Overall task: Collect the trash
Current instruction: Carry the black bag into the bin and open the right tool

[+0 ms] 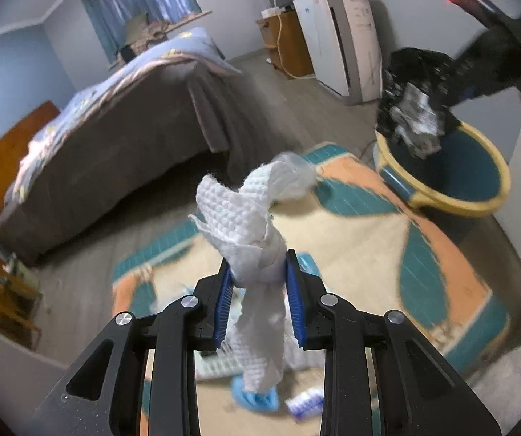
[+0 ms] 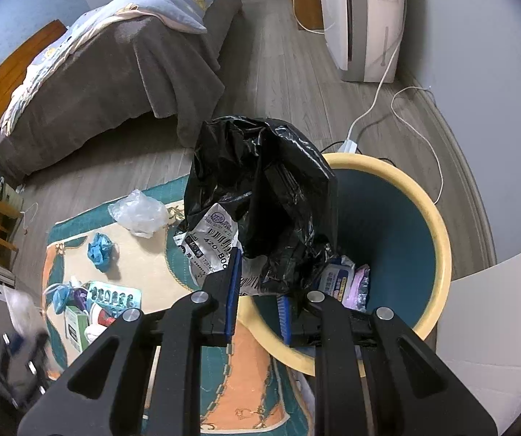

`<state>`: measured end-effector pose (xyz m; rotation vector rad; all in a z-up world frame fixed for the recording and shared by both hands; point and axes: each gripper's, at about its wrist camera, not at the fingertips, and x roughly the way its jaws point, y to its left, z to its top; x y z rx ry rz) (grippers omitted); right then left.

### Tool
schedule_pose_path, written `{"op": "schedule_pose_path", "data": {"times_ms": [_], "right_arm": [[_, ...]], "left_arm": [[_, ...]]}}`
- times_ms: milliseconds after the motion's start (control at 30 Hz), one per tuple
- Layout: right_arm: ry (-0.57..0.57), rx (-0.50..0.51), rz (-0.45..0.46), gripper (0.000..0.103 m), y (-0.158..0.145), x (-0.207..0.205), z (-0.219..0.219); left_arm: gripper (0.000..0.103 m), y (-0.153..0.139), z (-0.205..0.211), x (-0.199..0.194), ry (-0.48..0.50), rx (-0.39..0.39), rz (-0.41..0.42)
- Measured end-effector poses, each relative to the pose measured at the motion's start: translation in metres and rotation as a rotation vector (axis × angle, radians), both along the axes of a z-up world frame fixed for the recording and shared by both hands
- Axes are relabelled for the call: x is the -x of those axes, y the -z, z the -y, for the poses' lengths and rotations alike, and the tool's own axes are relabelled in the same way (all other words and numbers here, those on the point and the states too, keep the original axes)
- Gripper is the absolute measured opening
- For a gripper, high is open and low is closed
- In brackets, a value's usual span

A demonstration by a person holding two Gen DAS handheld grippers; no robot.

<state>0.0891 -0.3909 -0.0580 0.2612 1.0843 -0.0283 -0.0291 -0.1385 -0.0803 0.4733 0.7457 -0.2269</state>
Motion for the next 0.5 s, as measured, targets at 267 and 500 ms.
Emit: {"op": "schedule_pose_path", "data": {"times_ms": [267, 500], "right_arm": [[0.000, -0.008, 0.010, 0.018, -0.004, 0.012, -0.004], [0.007, -0.010, 0.010, 0.018, -0.007, 0.021, -0.007]], "left_arm": [[0.029, -0.001, 0.018, 0.055, 0.062, -0.014, 0.010], [0.029, -0.011, 0.016, 0.074, 0.073, -0.026, 0.049]]}}
